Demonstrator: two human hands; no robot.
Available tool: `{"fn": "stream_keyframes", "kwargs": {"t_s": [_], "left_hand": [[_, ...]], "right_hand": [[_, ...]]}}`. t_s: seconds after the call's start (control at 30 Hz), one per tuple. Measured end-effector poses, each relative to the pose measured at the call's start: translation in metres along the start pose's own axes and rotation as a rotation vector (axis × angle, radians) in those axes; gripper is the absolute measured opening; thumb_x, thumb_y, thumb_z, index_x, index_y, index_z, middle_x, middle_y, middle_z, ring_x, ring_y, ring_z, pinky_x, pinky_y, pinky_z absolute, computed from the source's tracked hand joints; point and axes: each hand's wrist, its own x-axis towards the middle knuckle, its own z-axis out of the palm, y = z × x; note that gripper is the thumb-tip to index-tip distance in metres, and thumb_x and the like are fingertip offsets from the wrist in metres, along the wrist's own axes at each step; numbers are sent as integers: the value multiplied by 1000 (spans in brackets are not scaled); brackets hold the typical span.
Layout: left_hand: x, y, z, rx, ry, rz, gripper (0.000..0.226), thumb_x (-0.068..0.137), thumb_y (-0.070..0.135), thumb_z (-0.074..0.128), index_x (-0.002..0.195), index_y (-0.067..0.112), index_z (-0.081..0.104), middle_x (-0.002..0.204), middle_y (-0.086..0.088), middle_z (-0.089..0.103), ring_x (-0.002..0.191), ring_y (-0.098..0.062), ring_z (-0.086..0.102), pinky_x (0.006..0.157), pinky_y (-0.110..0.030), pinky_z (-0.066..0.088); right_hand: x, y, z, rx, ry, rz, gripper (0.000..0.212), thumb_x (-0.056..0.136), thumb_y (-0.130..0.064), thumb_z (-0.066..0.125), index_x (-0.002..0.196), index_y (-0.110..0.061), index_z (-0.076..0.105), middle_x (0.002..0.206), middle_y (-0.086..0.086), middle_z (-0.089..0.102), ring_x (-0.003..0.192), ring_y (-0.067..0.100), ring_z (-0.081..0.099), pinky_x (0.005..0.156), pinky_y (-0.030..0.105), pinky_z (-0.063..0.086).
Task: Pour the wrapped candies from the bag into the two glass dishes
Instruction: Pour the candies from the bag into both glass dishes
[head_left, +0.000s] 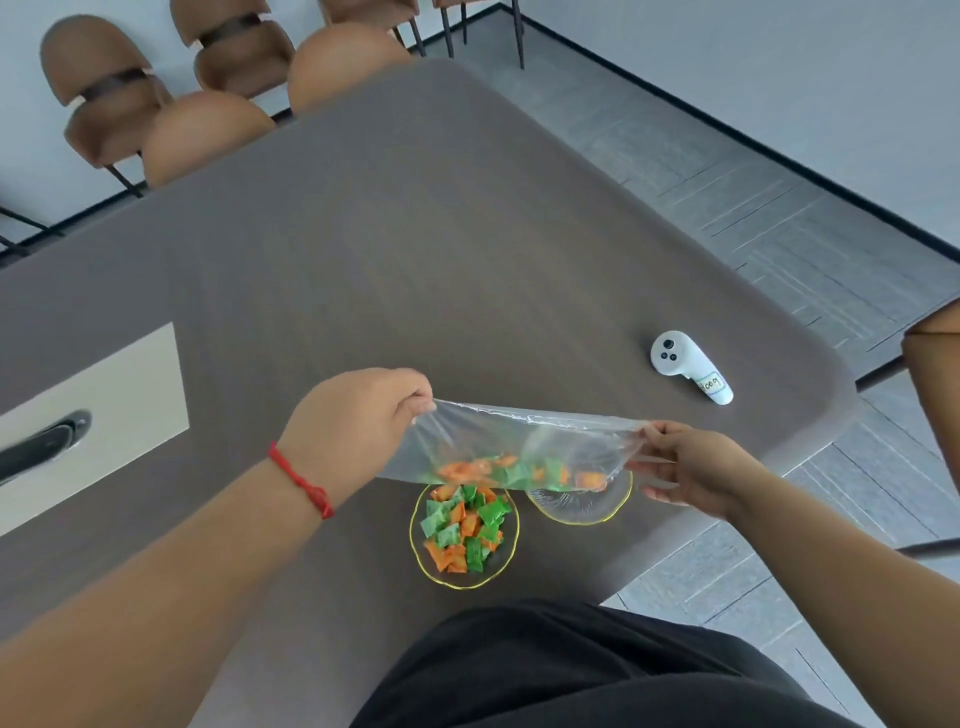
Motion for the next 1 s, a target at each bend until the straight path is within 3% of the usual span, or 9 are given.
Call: {"fn": "stream_keyframes", "kwargs": {"t_s": [0.13,0.37,0.47,0.87,1.0], "left_hand": [[18,17,-8,40,-51,65,27,86,40,38,78,25,59,69,1,60,67,-17,53,61,-34,42],[37,41,-12,98,-82,65,21,93,35,43,80,25,57,71,1,61,66,-15,51,57,-27,36],[40,52,-12,95,-76,52,19,93,34,45,84,24,58,72,1,63,69,-15,53,61,-32,40],[60,94,-18,-76,29,2,18,89,40,52,85,23,57,65,3,66,63,-11,59,63,-34,48],[71,108,-19,-107,98,19,19,89,38,52,85,20,57,63,2,63,61,-9,55,60,-32,45]], "right_hand": [[7,5,-8,46,-8,64,16,98,-19,46,94,-18,62,98,5,64,94,23,64,75,39,49],[18,2,-16,99,-27,129,20,98,-18,42,95,-14,61,94,7,65,91,25,65,72,40,51],[21,-2,-19,98,-27,144,22,98,-17,39,93,-14,60,95,7,64,92,25,64,72,40,49],[24,-18,-22,70,-58,235,24,96,-17,42,79,-12,59,87,6,62,90,25,65,74,41,49],[26,-24,-23,76,-72,255,21,95,-15,44,79,-12,56,95,8,61,87,27,67,70,39,49]]}}
